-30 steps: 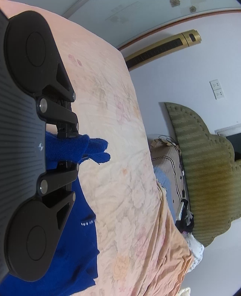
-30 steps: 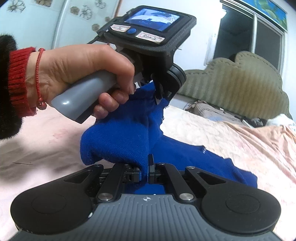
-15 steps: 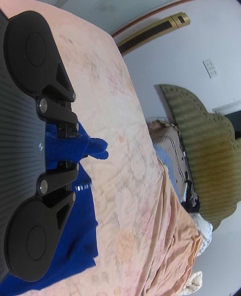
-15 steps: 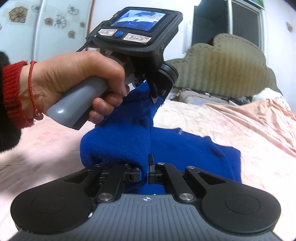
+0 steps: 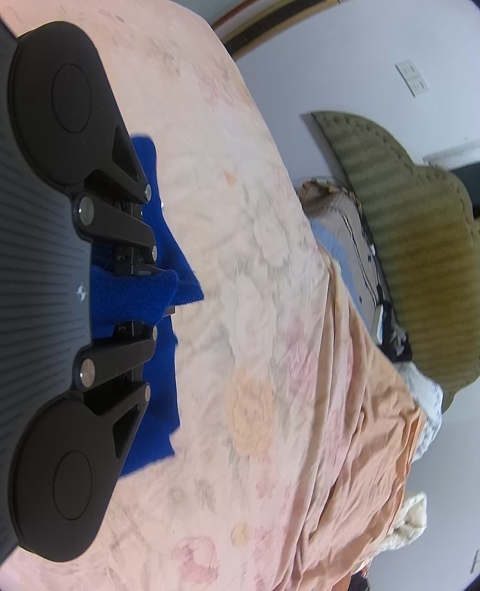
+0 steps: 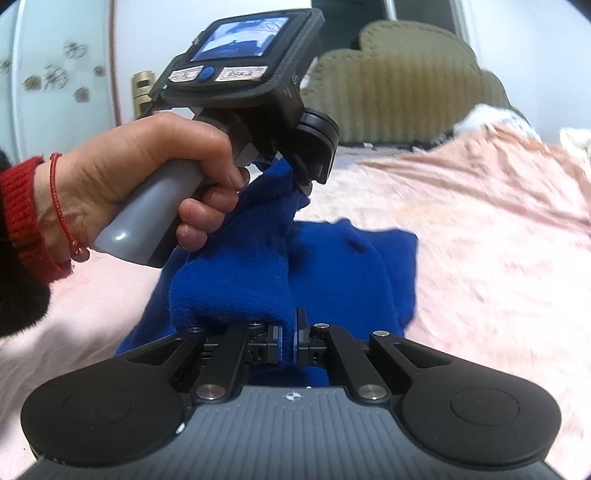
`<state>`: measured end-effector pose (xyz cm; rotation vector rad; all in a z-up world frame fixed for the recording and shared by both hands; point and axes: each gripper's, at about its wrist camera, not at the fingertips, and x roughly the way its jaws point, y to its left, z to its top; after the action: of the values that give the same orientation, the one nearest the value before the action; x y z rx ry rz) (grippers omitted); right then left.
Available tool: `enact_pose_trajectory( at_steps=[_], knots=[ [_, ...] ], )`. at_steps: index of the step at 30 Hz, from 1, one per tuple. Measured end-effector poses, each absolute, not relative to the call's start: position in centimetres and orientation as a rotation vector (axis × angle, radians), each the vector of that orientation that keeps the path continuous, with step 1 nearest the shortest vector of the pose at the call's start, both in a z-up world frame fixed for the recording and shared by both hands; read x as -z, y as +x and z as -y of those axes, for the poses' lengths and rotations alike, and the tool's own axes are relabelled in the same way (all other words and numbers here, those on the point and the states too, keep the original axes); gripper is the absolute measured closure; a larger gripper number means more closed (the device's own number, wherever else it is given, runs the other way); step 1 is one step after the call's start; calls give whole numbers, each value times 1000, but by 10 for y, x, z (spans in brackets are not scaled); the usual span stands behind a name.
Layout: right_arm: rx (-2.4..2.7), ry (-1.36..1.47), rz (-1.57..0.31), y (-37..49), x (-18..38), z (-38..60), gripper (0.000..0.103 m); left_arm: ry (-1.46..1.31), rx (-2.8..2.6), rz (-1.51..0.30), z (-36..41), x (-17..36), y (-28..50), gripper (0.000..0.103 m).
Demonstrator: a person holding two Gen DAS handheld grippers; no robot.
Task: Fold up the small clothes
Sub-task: 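Lift the gripped sweater with both grippers and fold it over onto itself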
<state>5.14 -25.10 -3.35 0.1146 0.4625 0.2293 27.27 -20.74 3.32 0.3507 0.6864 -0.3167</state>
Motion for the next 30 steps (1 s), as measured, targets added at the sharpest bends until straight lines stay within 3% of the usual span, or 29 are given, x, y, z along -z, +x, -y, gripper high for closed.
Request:
enact_pose_trajectory(
  at_steps=[7,8,10,12,14,16,17,19,27,29,30],
  knots=[
    [-252,258,-536,57,47,270,99,322,404,-751,239,-21,279,91],
    [-261,277,-549,57,49,273,99,298,429,-768,240,-20,282,87],
    [-281,318,-577,60,52,278,99,244,483,-793,240,-21,285,75],
    [-300,360,-599,63,55,283,99,171,522,-802,237,-26,287,41],
    [-320,398,-618,65,58,288,99,108,544,-774,231,-38,287,21],
    [-337,436,-634,67,59,292,97,70,555,-719,224,-54,283,21],
    [-343,455,-642,69,60,295,89,66,555,-703,221,-62,283,21],
    [-357,502,-658,73,61,301,87,76,529,-678,210,-74,278,21],
    [-337,543,-629,93,48,308,48,215,361,-605,150,-65,233,21],
    [-316,559,-613,98,44,315,46,217,339,-617,135,-56,222,21],
    [-305,585,-611,99,45,317,53,213,338,-624,129,-53,217,21]
  ],
)
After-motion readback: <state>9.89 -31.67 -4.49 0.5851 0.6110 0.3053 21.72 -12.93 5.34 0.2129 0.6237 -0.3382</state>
